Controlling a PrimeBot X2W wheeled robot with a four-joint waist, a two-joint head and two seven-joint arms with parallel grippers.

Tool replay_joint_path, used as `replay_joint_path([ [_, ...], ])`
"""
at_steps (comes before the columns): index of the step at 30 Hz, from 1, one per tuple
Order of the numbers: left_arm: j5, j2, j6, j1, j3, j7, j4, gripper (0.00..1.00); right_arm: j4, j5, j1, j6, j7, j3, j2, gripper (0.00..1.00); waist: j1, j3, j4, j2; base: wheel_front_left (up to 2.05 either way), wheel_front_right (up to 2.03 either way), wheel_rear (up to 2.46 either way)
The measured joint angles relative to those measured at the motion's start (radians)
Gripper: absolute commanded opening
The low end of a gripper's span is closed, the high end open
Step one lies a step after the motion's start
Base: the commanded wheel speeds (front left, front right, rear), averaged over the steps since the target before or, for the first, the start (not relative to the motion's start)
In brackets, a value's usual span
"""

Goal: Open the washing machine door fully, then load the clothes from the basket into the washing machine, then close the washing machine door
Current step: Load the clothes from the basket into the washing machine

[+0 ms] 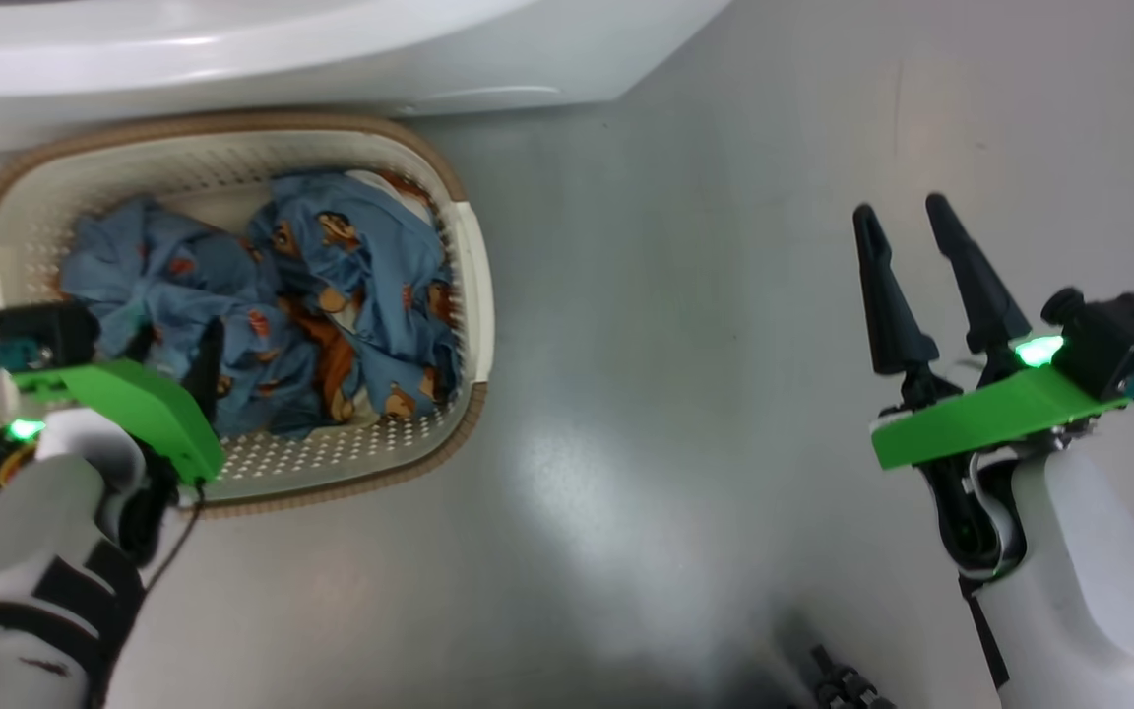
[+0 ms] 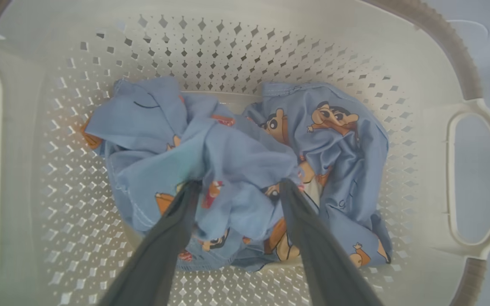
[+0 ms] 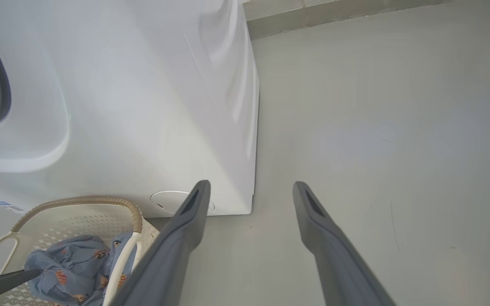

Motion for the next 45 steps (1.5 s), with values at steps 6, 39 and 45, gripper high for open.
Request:
replay_joint_path([
  [6,-0.010,0.022,0.000,-0.056,-0.036,0.047,0.053,1.00,-0.016,-0.006,-0.027,0.000,-0.007,0.014,0.010,1.00,0.0000,0.038,-0.026,0.0000,0.00,0.00,0.00],
  [39,-0.192,0.049,0.000,-0.032,-0.134,-0.022,-0.003,0.00,-0.014,-0.008,-0.044,0.000,-0.007,0.031,0.027,1.00,-0.0001,-0.009,-0.033,0.0000,0.00,0.00,0.00],
  [45,-0.220,0.052,0.000,0.015,-0.136,-0.050,-0.050,0.00,-0.006,-0.006,-0.021,0.000,-0.007,0.027,0.020,1.00,0.0000,-0.067,-0.020,0.0000,0.00,0.00,0.00],
])
